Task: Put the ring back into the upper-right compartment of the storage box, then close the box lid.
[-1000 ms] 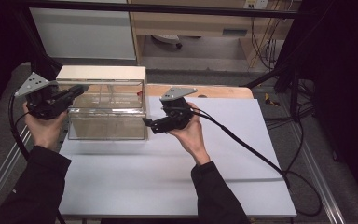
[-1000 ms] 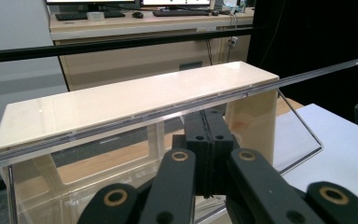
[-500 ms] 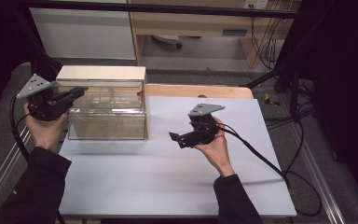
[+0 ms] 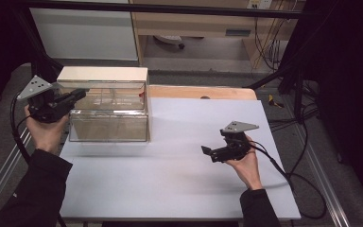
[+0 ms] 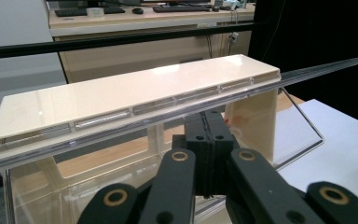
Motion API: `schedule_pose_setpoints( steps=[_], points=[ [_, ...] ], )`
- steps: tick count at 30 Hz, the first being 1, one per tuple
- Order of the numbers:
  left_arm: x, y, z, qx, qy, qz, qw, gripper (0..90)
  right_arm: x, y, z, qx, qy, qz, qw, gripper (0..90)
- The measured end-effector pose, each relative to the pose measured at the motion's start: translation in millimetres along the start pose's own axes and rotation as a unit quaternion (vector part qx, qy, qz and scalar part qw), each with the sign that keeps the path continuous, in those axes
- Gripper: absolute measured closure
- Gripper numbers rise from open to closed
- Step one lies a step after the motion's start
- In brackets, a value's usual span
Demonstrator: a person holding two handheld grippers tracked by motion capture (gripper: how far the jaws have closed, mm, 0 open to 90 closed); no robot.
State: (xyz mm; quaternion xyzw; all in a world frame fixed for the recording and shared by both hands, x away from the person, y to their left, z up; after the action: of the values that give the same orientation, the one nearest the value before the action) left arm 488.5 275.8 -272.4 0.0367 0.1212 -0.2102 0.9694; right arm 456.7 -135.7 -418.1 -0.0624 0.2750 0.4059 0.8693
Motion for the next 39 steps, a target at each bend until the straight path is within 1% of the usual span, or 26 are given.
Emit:
schedule_pose_setpoints(
  steps=[4, 5, 7, 11, 17, 20, 25, 26, 28, 33, 35, 39],
  points=[
    [-0.2, 0.6, 0.2, 0.0, 0.001, 0.001, 1.0, 89.9, -10.5, -12.3, -19.4, 0.005, 0.01, -0.01, 0.9999, 0.6],
    [-0.1, 0.6, 0.2, 0.0, 0.001, 0.002, 1.0, 89.9, -13.1, -14.2, -24.0, 0.009, 0.012, -0.011, 0.9998, 0.6],
    [-0.1, 0.5, 0.2, 0.001, 0.0, 0.002, 1.0, 89.9, -17.7, -19.0, -31.5, 0.012, 0.012, -0.015, 0.9998, 0.6],
    [0.7, 0.3, -0.2, 0.001, 0.001, 0.001, 1.0, 89.9, -24.7, -25.3, -46.4, 0.022, 0.011, -0.02, 0.9995, 0.6],
    [1.6, -0.3, -0.2, 0.001, 0.002, 0.002, 1.0, 89.9, -30.8, -32.1, -66.5, 0.029, 0.017, -0.025, 0.9991, 0.6],
    [2.3, -2.3, 0.1, 0.003, 0.002, 0.001, 1.0, 89.9, -33.3, -34.7, -73.9, 0.033, 0.022, -0.027, 0.9989, 0.6],
    [2.4, -5.0, -0.2, 0.004, 0.002, -0.002, 1.0, 89.9, -37.6, -36.5, -84.1, 0.037, 0.021, -0.028, 0.9987, 0.6],
    [2.6, -5.4, -1.0, 0.004, 0.003, -0.003, 1.0, 89.9, -38.4, -36.9, -86.4, 0.035, 0.026, -0.029, 0.9986, 0.6],
    [3.1, -6.1, -2.6, 0.005, 0.006, -0.004, 1.0, 89.9, -39.5, -36.9, -89.3, 0.034, 0.024, -0.028, 0.9987, 0.6],
    [3.3, -6.3, -6.3, 0.004, 0.009, -0.004, 0.9999, 89.9, -42.1, -38.4, -98.0, 0.044, 0.022, -0.03, 0.9984, 0.6],
    [3.1, -6.6, -8.6, 0.005, 0.012, -0.004, 0.9999, 89.9, -42.1, -38.3, -100.8, 0.042, 0.027, -0.031, 0.9983, 0.6],
    [2.7, -7.4, -14.3, 0.005, 0.016, -0.004, 0.9998, 89.9, -42.4, -39.4, -105.1, 0.045, 0.026, -0.03, 0.9982, 0.6]
  ],
)
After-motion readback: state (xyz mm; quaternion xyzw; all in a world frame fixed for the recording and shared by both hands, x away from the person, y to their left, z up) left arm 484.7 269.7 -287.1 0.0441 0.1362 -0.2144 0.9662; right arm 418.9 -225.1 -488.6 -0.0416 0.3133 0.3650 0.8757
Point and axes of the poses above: each handheld gripper's, and its own axes: x roughly forward along the jaws, z roughly out of its top, y roughly to its left, the point moved 9 cm from there along x, roughly forward along the jaws, and after that the axes turned 5 degrees about z, right-handed, at the moved point
